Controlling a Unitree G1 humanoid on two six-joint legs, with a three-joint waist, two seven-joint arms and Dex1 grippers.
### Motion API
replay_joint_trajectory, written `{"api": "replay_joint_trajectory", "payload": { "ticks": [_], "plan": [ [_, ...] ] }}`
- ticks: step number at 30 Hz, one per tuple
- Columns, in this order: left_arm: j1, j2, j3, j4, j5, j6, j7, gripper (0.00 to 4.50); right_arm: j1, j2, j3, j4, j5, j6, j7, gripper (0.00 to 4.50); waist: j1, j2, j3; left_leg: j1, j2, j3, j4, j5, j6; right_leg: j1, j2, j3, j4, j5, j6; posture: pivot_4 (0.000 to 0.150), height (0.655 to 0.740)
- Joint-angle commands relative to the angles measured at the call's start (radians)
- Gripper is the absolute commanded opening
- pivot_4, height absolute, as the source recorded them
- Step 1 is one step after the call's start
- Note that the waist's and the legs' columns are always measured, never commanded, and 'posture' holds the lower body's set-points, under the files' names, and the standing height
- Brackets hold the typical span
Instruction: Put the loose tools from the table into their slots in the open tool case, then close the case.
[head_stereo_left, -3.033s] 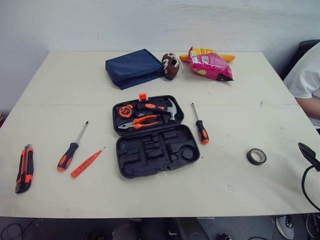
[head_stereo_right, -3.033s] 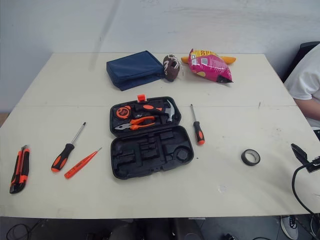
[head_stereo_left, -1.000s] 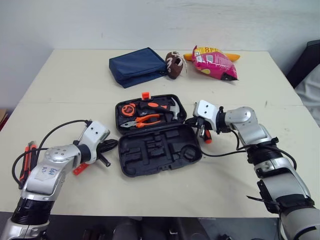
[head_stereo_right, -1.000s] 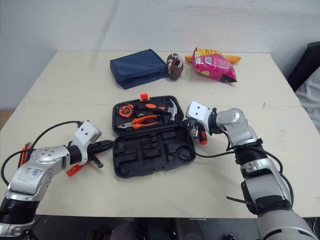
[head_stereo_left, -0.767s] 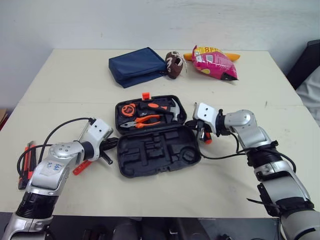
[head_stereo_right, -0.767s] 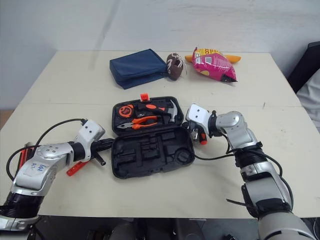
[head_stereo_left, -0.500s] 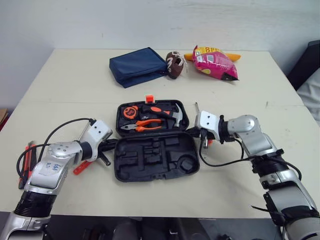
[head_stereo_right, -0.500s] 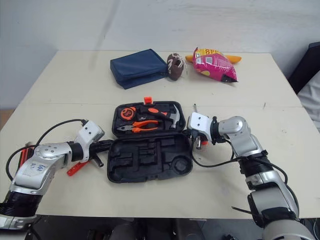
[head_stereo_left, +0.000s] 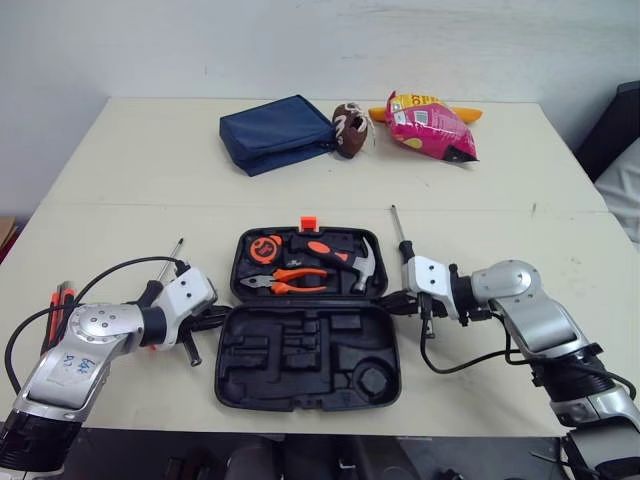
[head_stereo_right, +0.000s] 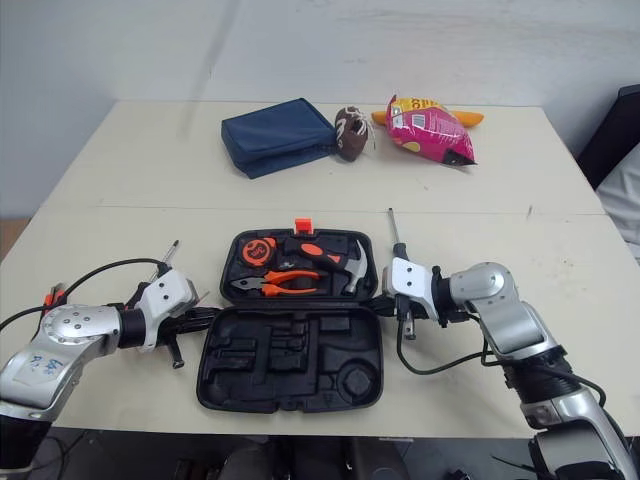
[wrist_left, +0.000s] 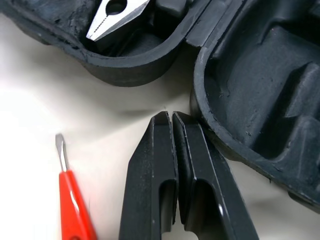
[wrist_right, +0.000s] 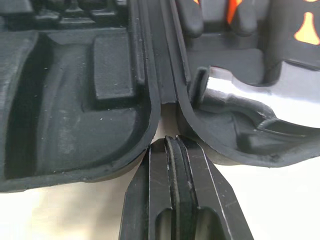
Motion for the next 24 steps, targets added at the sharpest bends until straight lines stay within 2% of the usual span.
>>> {"api": "replay_joint_trajectory", "payload": {
  "ticks": [1, 6, 11, 12, 13, 16, 18, 20, 22, 23, 24],
  "plan": [
    [0.014, 0.002, 0.008, -0.012, 0.006, -0.02, -0.011, 0.07, -0.006, -0.014, -0.015, -0.019, 0.019, -0.011, 0.004, 0.12, 0.0, 0.0, 0.0, 0.0, 0.0, 0.0, 0.0, 0.0, 0.0, 0.0, 0.0, 0.0, 0.0, 0.0, 0.0, 0.15, 0.74],
    [0.018, -0.001, 0.029, -0.01, 0.013, -0.041, 0.011, 0.07, -0.007, -0.014, -0.026, 0.0, 0.021, -0.032, -0.007, 0.12, 0.0, 0.0, 0.0, 0.0, 0.0, 0.0, 0.0, 0.0, 0.001, 0.0, 0.0, 0.0, 0.0, 0.0, 0.0, 0.15, 0.74],
    [0.141, 0.054, 0.365, -0.091, -0.142, 0.005, -0.069, 0.07, 0.048, -0.127, -0.174, 0.018, 0.104, -0.231, 0.069, 0.12, 0.001, -0.001, 0.001, -0.001, 0.0, 0.0, -0.001, -0.001, 0.001, -0.001, 0.0, -0.001, -0.001, 0.0, 0.0, 0.15, 0.74],
    [0.16, 0.054, 0.413, -0.093, -0.162, 0.02, -0.072, 0.07, 0.059, -0.142, -0.194, 0.017, 0.126, -0.244, 0.083, 0.12, 0.002, -0.001, 0.001, -0.001, 0.0, -0.001, -0.001, -0.001, 0.001, -0.001, 0.0, -0.001, -0.002, 0.0, 0.0, 0.15, 0.74],
    [0.189, 0.054, 0.478, -0.088, -0.188, 0.008, -0.103, 0.07, 0.08, -0.165, -0.236, -0.001, 0.174, -0.172, 0.083, 0.12, 0.002, -0.001, 0.001, -0.001, 0.0, -0.001, -0.001, -0.001, 0.001, 0.0, 0.0, -0.002, -0.003, 0.0, 0.0, 0.15, 0.74],
    [0.269, 0.053, 0.698, 0.042, -0.202, -0.069, -0.169, 0.89, 0.17, -0.234, -0.38, 0.028, 0.219, -0.15, 0.063, 0.99, 0.001, -0.001, 0.001, 0.0, 0.0, -0.002, -0.001, -0.001, 0.002, 0.002, 0.0, -0.002, -0.005, 0.0, 0.0, 0.15, 0.74],
    [0.305, 0.064, 0.81, 0.201, -0.167, -0.143, -0.166, 1.89, 0.235, -0.253, -0.482, 0.078, 0.218, -0.197, 0.017, 2.08, 0.002, -0.001, 0.002, 0.0, 0.0, -0.002, -0.001, -0.002, 0.003, 0.002, -0.001, -0.002, -0.006, 0.0, 0.0, 0.15, 0.74],
    [0.34, 0.087, 0.88, 0.371, -0.121, -0.256, -0.171, 2.77, 0.298, -0.291, -0.537, 0.148, 0.16, -0.278, -0.022, 3.03, -0.001, -0.001, 0.002, 0.0, 0.0, -0.002, -0.001, -0.004, 0.006, 0.002, 0.0, -0.003, -0.007, 0.0, 0.0, 0.15, 0.74],
    [0.348, 0.104, 0.944, 0.533, -0.109, -0.335, -0.146, 3.77, 0.339, -0.296, -0.608, 0.203, 0.17, -0.322, -0.049, 4.11, -0.002, -0.001, 0.002, 0.0, 0.0, -0.002, -0.001, -0.006, 0.008, 0.002, -0.001, -0.003, -0.008, 0.0, 0.0, 0.15, 0.74],
    [0.346, 0.112, 0.961, 0.588, -0.109, -0.36, -0.139, 4.23, 0.347, -0.293, -0.633, 0.22, 0.185, -0.333, -0.06, 4.5, -0.002, -0.001, 0.002, 0.0, 0.0, -0.002, -0.002, -0.006, 0.009, 0.002, -0.001, -0.003, -0.009, 0.0, 0.0, 0.15, 0.74],
    [0.353, 0.135, 0.995, 0.698, -0.098, -0.404, -0.11, 4.44, 0.367, -0.293, -0.682, 0.288, 0.185, -0.413, -0.071, 4.5, -0.002, -0.002, 0.001, 0.0, 0.0, -0.001, -0.002, -0.007, 0.009, 0.002, -0.001, -0.003, -0.01, 0.0, 0.0, 0.15, 0.74]
  ]
}}
